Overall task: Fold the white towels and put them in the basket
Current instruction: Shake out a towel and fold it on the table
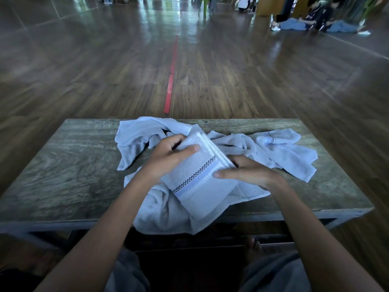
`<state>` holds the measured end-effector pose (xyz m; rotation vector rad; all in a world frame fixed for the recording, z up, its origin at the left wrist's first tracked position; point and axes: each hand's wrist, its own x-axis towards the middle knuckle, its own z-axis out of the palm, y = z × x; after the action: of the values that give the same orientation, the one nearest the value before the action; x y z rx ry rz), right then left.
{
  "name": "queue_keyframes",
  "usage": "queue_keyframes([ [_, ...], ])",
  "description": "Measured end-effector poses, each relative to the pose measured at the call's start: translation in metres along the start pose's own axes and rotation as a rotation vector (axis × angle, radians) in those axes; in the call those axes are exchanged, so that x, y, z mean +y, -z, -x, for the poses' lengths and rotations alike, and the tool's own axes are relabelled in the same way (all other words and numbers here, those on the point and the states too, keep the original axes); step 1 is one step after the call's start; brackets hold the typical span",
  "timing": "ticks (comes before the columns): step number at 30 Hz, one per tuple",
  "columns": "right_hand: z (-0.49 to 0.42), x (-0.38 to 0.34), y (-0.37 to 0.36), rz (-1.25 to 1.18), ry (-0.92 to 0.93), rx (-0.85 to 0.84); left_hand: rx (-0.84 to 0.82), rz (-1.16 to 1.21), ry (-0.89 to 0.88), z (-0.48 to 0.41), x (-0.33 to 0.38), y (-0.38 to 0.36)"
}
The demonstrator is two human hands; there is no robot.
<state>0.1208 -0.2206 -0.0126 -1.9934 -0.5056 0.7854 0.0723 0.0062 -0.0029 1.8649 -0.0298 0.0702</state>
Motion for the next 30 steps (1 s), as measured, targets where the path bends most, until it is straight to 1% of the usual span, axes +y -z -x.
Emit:
queue_keyframes([
  [1,0.002,0.003,0.003,-0.002,-0.016,-0.002,0.089,0.054,0.035,0.001,-0.001,0.001],
  [3,0.004,0.005,0.007,-0.034,-0.007,0.094,0.260,0.141,0.131,0.002,-0.005,0.001],
  [5,0.003,0.006,0.009,-0.095,0.027,0.213,0.332,0.226,0.238,0.002,-0.007,0.002],
  [8,-0.005,0.008,0.008,-0.213,0.046,0.333,0.285,0.300,0.379,0.003,-0.013,0.005],
  [11,-0.014,0.012,0.003,-0.262,0.004,0.317,0.228,0.278,0.427,0.003,-0.020,0.007],
  [13,-0.020,0.013,-0.003,-0.199,-0.020,0.308,0.213,0.140,0.397,0.003,-0.021,0.006],
  [15,-0.025,0.011,-0.010,-0.112,-0.006,0.347,0.220,0.043,0.351,0.003,-0.021,0.005],
  [17,-0.030,0.009,-0.015,0.000,0.066,0.385,0.216,0.022,0.324,0.004,-0.023,0.006],
  [19,-0.033,0.008,-0.019,0.065,0.139,0.346,0.194,0.018,0.272,0.005,-0.023,0.008],
  [21,-0.034,0.006,-0.023,0.103,0.156,0.279,0.131,-0.003,0.192,0.007,-0.022,0.010],
  [24,-0.037,0.002,-0.028,0.163,0.132,0.250,0.027,0.004,0.025,0.012,-0.015,0.014],
  [27,-0.034,-0.004,-0.025,0.111,0.138,0.195,-0.035,0.038,-0.089,0.017,-0.010,0.020],
  [30,-0.024,-0.007,-0.015,0.013,0.191,0.109,-0.016,0.085,-0.110,0.017,-0.011,0.024],
])
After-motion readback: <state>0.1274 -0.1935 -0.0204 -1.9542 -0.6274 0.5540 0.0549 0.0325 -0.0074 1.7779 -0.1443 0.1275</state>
